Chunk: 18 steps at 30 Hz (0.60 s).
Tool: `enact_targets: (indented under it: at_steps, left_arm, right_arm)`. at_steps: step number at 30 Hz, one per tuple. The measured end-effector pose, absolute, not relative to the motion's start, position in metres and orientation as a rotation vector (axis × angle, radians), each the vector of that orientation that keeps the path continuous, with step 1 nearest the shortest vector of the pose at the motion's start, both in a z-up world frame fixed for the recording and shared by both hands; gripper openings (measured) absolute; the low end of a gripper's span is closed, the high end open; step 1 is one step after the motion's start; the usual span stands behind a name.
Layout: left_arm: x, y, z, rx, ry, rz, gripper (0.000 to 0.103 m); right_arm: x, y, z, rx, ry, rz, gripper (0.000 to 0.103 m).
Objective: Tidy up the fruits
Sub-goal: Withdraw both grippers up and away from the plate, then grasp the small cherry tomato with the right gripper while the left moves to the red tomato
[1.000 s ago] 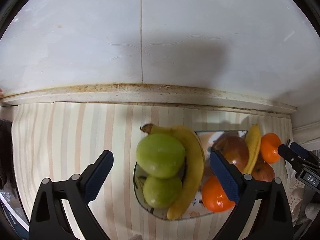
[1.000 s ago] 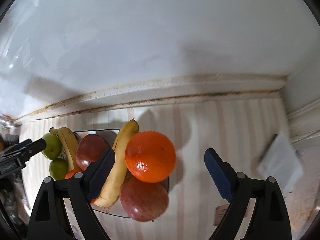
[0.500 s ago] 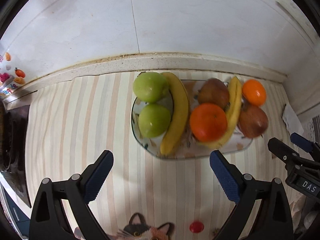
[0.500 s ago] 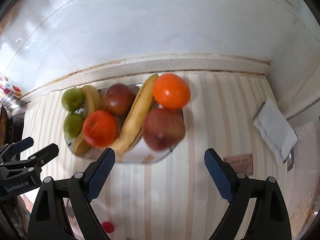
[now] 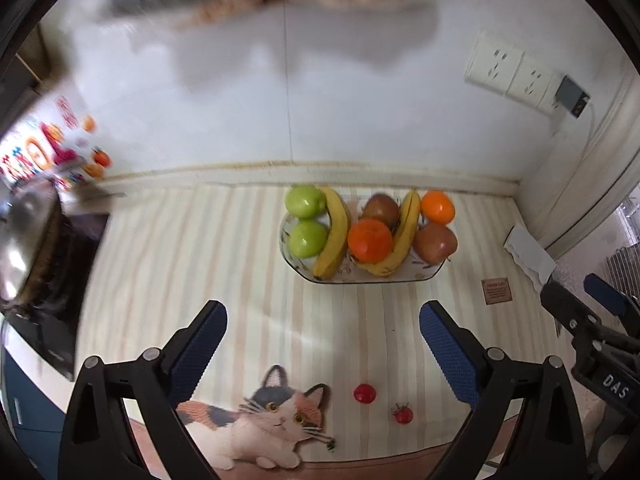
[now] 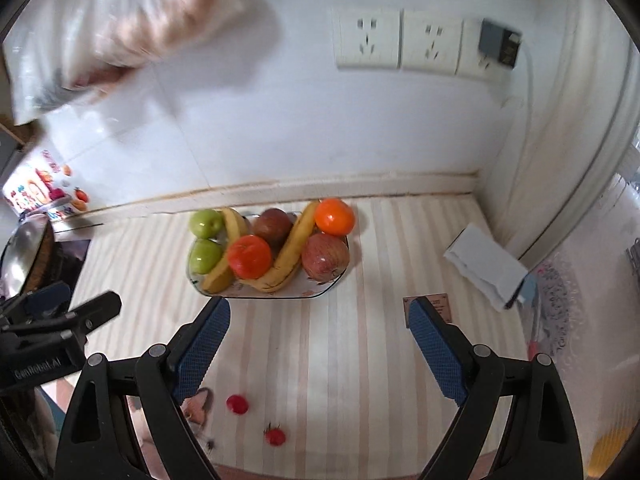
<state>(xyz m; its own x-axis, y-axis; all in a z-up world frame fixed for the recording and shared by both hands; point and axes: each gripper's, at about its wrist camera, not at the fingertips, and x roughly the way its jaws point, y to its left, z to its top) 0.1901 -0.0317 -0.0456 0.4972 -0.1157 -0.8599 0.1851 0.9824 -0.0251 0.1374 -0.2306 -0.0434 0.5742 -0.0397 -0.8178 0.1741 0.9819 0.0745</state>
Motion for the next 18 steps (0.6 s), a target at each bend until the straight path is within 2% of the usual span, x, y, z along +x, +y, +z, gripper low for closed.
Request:
enact_targets:
  at_steps: [6, 18]
  left_arm:
    - [0.157, -0.028, -0.008, 0.092, 0.965, -0.169, 0.099]
    - [0.124, -0.021, 0.003, 0.091, 0.974, -0.177, 0.099]
  right_arm:
    - [0.1, -0.215, -0.004, 0.144, 0.892, -0.093, 0.093]
    - [0.068, -0.202, 0.034, 0.167, 0.847, -0.056, 0.093]
